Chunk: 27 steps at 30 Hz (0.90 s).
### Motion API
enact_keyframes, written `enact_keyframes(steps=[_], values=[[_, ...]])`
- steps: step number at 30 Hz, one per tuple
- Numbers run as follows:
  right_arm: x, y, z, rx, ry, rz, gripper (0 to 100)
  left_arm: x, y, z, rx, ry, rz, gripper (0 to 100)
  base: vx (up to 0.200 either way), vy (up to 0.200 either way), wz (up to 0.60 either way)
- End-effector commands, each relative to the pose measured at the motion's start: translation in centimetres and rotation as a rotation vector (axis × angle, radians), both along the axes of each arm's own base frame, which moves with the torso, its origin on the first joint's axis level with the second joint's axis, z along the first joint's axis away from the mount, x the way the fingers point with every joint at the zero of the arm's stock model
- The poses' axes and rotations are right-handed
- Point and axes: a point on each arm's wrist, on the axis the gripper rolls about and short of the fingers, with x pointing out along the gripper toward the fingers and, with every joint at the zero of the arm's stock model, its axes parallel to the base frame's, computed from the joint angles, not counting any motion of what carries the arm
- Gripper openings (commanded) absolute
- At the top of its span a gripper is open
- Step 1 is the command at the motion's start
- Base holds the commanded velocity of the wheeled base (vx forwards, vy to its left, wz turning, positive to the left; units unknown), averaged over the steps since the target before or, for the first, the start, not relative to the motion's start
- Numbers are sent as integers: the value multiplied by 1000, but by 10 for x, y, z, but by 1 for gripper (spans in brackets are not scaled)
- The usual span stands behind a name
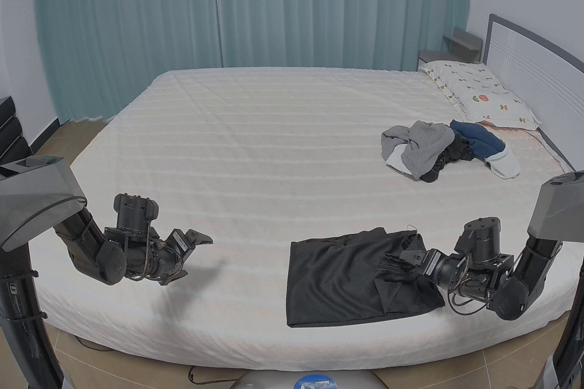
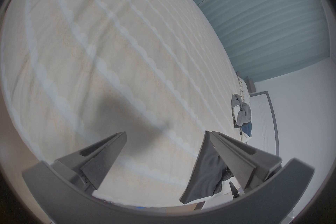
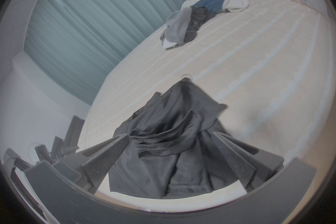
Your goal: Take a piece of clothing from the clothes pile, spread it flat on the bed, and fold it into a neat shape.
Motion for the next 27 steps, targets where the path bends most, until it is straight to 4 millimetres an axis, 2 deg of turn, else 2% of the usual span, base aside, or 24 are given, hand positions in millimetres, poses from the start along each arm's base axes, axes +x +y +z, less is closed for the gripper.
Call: enact_keyframes(steps=[1,4,10,21,25,26,27], values=[[18,44,44,-88,-80,112,100,0,-1,-2,3,6,-2,100,0,0,0],[24,55,45,-149,-42,133,100,0,-1,-2,4,6,-1,100,0,0,0],[33,64,40,-231,22,169,100,0,-1,-3,5,7,-2,100,0,0,0],[38,71,7,-365,101,216,100,0,-1,-3,6,8,-2,100,0,0,0],[41,72,3,-409,97,214,100,0,-1,-4,6,10,-2,100,0,0,0],[40,71,2,-430,100,217,0,0,-1,-3,6,8,-2,100,0,0,0],[40,70,3,-439,102,220,0,0,-1,-4,6,10,-4,100,0,0,0]])
